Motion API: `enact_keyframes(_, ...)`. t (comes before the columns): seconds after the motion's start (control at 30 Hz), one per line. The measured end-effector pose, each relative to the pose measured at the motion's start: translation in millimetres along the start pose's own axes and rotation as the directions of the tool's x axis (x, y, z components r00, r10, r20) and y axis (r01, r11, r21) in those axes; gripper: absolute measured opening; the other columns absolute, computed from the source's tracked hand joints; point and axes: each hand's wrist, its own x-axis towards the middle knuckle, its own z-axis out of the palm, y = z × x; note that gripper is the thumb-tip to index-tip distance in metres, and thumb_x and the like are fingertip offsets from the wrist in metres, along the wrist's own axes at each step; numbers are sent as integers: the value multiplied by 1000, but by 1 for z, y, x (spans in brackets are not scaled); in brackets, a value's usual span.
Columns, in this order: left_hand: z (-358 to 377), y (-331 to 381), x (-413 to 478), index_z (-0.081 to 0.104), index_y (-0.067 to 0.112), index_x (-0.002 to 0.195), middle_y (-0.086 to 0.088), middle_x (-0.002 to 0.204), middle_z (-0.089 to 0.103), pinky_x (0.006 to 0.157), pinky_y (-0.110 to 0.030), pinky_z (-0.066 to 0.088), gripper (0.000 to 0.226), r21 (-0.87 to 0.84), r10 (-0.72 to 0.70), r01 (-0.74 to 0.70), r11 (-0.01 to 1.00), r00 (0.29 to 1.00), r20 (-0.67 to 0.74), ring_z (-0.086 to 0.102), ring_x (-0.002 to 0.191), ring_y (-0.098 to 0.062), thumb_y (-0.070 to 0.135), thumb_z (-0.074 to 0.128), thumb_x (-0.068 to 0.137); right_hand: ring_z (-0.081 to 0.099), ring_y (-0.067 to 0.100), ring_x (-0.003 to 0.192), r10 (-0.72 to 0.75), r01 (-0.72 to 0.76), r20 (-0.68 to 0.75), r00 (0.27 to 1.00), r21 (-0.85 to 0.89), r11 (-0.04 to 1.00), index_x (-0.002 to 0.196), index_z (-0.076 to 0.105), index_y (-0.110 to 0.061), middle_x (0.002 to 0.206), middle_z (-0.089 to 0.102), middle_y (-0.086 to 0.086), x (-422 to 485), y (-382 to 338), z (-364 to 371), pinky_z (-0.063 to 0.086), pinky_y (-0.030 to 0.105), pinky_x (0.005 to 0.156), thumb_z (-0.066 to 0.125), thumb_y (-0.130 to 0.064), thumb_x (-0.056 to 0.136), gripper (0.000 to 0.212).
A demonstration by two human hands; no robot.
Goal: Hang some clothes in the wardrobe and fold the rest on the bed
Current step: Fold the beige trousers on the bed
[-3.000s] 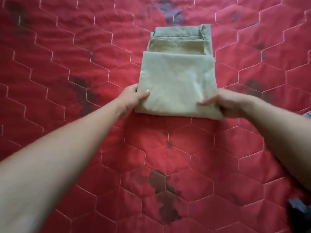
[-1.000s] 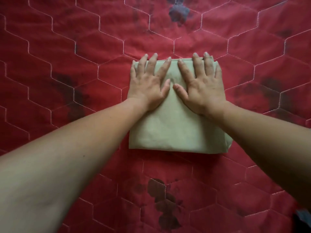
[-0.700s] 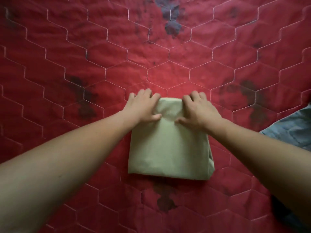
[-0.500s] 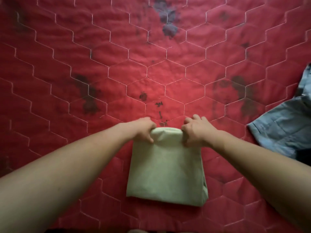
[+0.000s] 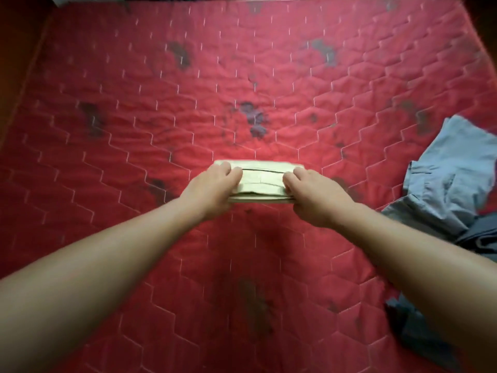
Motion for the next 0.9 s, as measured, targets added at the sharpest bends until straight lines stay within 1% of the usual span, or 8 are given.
enact_keyframes(0.13,73,16,-34,59,13,113,-12,105,57,67,-42,41,28,263,95,-71,962,992,-80,57,96,-35,13,63,85,56,36,87,-23,5,-121,992,-143,990,109,58,-11,98,57,13,-37,-26,70,42,44,65,37,-20,85,32)
enact_keyframes(0.27,170,21,-81,43,25,139,-8,141,40,94,-42,41,49,199,-47,-9,980,959,278,40,129,-30,31,56,92,46,36,128,58,-33,249,967,-102,994,141,45,-19,137,48,14,-83,-49,166,39,54,99,61,-32,89,56)
enact_keyframes(0.33,194,22,-88,45,23,141,-11,147,40,97,-44,43,47,100,-79,60,993,977,198,39,135,-31,34,54,96,29,34,145,72,-60,350,934,-47,997,151,35,-22,153,36,14,-89,-54,194,23,59,115,53,-48,96,63)
enact_keyframes(0.43,212,21,-62,50,17,143,-17,153,39,107,-50,40,45,-55,-120,117,992,991,-54,34,144,-37,21,55,99,33,36,146,86,-89,122,989,17,996,143,49,-18,152,42,17,-61,-51,211,22,63,117,52,-49,98,55)
enact_keyframes(0.53,227,15,-16,30,23,157,-17,166,15,123,-52,16,56,-13,-172,172,985,980,-104,8,154,-37,37,41,103,17,38,153,114,-113,-26,993,34,993,154,38,-19,164,24,17,-10,-45,226,15,67,118,41,-51,102,61)
enact_keyframes(0.67,266,-1,20,4,31,161,-19,167,-10,123,-56,0,73,37,-218,220,975,974,-60,-12,153,-39,59,28,98,-6,38,155,173,-177,-71,982,-50,983,162,11,-31,169,-2,13,38,-28,265,2,71,117,22,-71,98,76)
enact_keyframes(0.77,286,-10,22,10,30,161,-19,167,-4,123,-57,3,74,34,-192,197,980,976,-102,-7,154,-40,58,28,96,-6,40,154,162,-173,-115,980,-87,981,162,11,-32,169,-2,14,45,-22,291,1,74,115,19,-75,96,78)
enact_keyframes(0.9,262,-11,29,9,34,161,-10,169,-9,125,-50,-3,65,-18,-196,196,980,981,7,-12,155,-30,53,26,101,-13,34,154,173,-173,36,984,-13,985,160,7,-35,169,-5,11,51,-18,269,-5,71,116,9,-74,97,74)
